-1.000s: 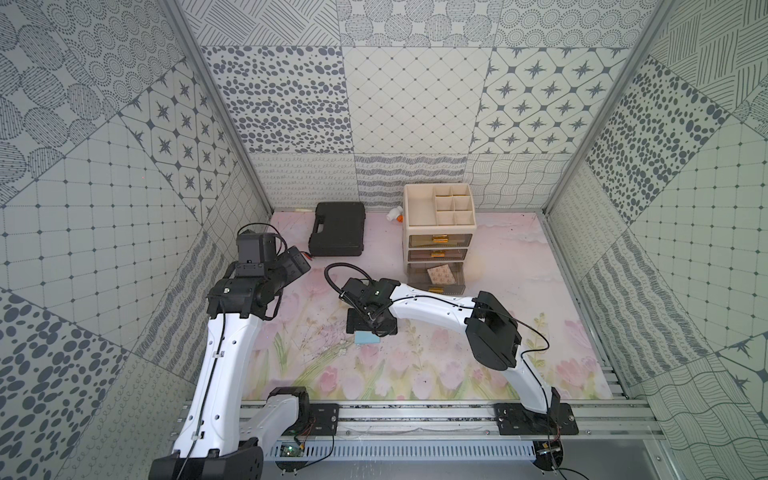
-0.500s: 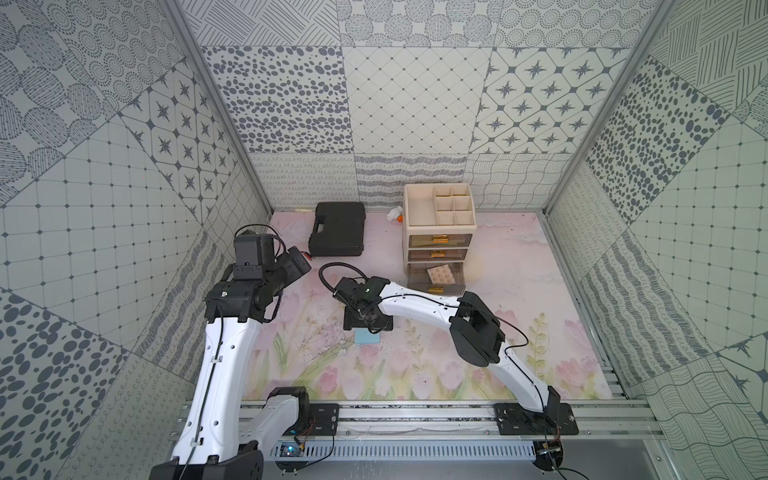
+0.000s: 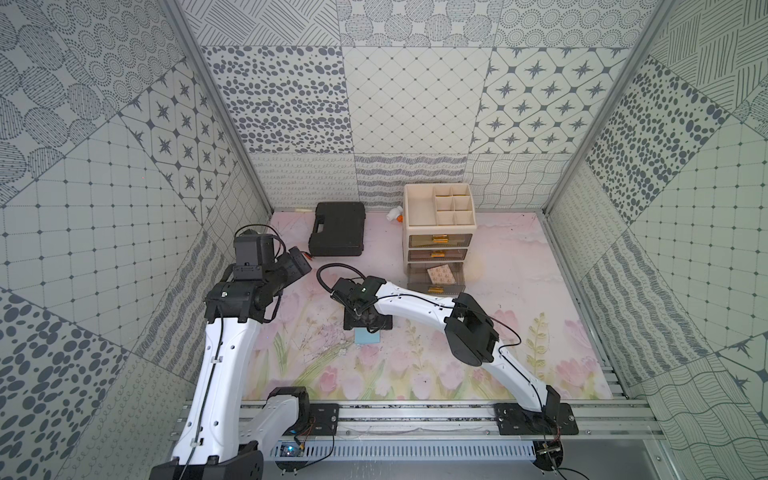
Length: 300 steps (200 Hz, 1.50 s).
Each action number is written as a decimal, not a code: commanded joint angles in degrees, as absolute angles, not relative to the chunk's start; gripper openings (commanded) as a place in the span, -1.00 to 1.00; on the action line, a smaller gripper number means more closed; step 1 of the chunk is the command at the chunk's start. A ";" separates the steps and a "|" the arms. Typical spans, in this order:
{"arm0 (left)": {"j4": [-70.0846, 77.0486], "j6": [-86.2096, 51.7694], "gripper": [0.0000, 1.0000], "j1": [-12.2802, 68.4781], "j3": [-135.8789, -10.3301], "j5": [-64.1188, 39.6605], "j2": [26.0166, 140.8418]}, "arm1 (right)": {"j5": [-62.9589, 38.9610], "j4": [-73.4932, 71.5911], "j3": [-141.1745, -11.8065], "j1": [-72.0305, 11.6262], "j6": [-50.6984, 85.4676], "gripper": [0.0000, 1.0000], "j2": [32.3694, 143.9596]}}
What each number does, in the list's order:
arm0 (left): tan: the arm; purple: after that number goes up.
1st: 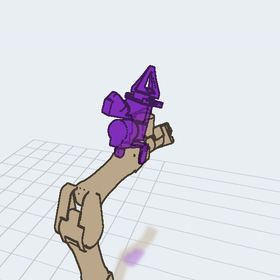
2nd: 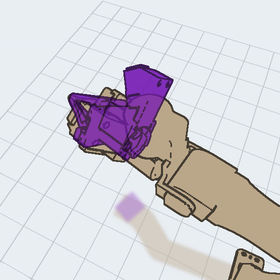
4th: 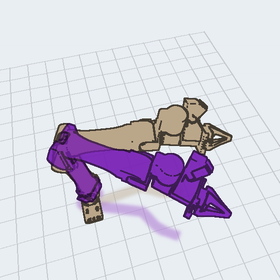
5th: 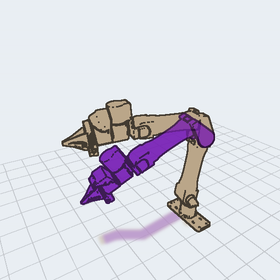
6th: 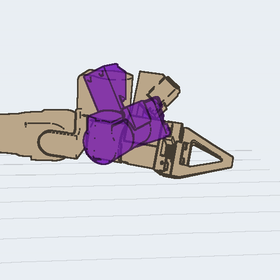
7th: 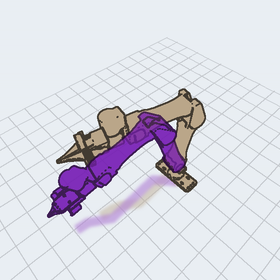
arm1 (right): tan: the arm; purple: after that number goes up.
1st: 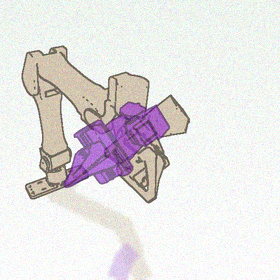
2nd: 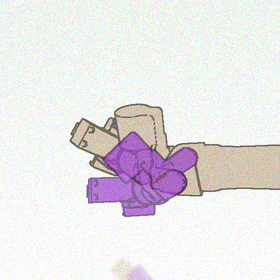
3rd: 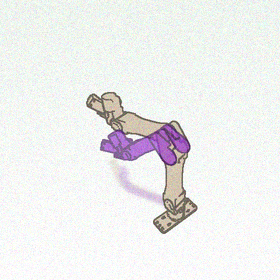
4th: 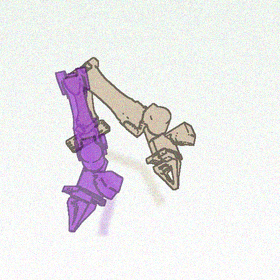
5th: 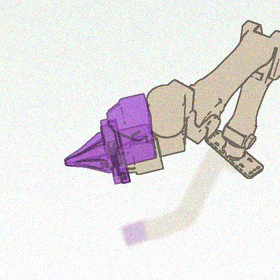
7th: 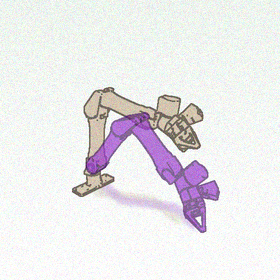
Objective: Please put the sticky notes in the drawer by color
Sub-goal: Pick up the sticky notes from the center of the board.
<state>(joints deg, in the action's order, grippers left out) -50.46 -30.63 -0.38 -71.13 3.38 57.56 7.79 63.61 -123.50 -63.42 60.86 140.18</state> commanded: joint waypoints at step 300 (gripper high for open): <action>-49.64 -29.79 0.91 -0.64 -70.58 2.40 55.41 | 15.19 70.00 -125.92 -67.14 61.94 0.55 138.90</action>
<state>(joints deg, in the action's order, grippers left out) -50.30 -29.85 -0.43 -70.02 3.36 55.66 13.21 66.63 -127.07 -66.52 63.00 142.54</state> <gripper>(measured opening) 0.955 0.773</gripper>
